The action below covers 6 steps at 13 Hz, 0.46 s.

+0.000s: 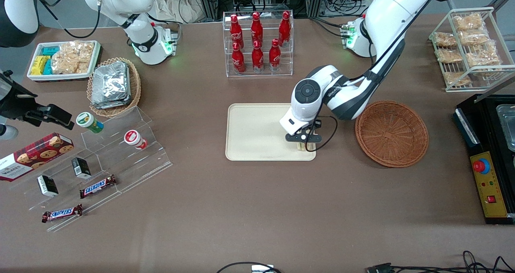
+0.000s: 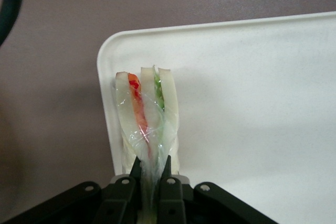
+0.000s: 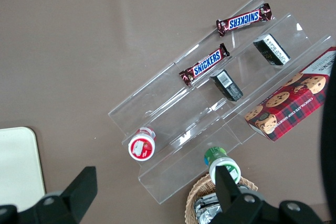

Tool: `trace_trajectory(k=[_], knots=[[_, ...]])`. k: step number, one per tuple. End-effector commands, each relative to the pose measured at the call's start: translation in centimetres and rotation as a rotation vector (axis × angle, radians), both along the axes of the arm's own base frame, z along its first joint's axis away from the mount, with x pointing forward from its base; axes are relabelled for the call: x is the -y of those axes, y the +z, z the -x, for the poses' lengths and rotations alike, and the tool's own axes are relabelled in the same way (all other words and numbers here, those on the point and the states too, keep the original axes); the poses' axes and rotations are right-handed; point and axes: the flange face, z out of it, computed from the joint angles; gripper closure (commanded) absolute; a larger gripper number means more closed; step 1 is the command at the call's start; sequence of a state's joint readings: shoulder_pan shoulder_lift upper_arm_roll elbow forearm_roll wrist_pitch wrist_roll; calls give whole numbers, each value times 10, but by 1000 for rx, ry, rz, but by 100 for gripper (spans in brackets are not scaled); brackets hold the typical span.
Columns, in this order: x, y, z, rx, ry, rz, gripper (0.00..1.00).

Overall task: Place sandwich from basket to tray
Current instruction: 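Open the left gripper to release the sandwich on the tray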

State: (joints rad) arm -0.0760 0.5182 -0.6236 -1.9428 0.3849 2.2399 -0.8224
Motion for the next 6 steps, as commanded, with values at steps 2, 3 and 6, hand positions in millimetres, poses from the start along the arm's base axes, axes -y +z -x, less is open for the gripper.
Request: trace_trajectory(k=[2,3,6], knots=[[-2,-11,5,32,33,32,100],[-3,-12,5,30,34,32,95],[-5,-8,3,34,52,25,0]])
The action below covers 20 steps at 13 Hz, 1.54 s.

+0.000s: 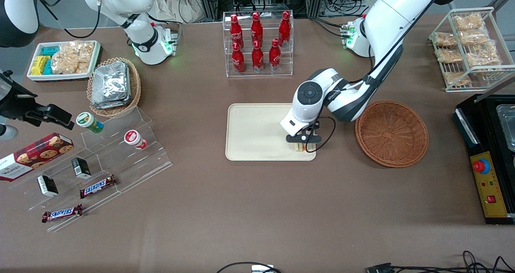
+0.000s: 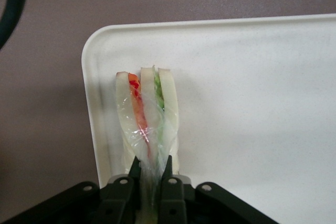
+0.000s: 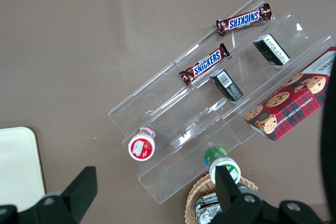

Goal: Place sandwich from basket to tray

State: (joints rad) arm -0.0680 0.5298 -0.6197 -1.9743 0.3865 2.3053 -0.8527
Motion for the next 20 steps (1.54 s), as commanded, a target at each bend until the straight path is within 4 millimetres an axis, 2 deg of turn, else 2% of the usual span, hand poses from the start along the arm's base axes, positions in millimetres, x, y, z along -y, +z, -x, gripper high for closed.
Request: trace_trajectory(k=[1,3,4,7,9,10,11,12,14,16,18,20], knots=[[-3,7,0,28,21,-8,0],[-6,25,-4,28,27,-49,0],[-7,43,-8,39,37,-65,0],[-18,117,-21,68,87,-96,0],[-20,184,-32,43,123,-46,0],[-35,210,-42,28,115,-43,0],[-46,235,-44,27,89,-48,0],[-67,259,-49,51,88,-61,0],[-124,299,-56,52,38,-19,0],[-191,324,-61,37,29,-11,0],[-241,341,-55,46,-2,-20,0],[-275,354,-51,50,37,-16,0]])
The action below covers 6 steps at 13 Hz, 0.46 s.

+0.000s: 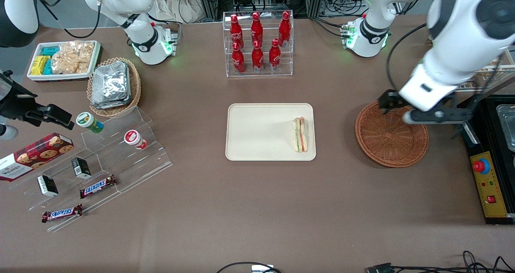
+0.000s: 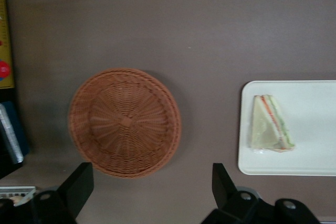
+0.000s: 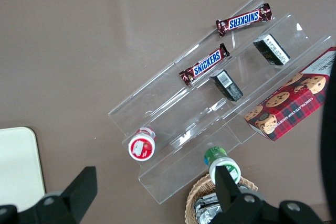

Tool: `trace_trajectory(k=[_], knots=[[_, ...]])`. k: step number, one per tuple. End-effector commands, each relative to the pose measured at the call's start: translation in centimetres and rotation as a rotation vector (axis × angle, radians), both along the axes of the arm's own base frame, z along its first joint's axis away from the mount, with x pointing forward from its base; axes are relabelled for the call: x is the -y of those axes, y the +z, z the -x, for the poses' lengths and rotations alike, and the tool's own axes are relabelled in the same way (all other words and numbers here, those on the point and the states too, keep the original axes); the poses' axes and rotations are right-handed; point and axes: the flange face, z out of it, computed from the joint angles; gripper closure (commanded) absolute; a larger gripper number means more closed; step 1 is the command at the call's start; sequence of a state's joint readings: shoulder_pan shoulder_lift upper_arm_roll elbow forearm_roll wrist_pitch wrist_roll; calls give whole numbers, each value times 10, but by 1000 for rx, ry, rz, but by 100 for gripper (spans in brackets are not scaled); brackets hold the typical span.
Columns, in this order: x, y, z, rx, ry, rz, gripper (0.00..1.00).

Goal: Place sandwich from basket to tray

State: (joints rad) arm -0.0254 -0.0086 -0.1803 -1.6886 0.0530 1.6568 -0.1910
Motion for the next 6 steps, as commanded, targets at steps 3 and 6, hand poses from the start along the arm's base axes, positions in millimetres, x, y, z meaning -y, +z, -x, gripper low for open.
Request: trace_trajectory(k=[3,6], knots=[[-29,21,18,0,32,41,0],[-30,31,15,15,27,41,0]])
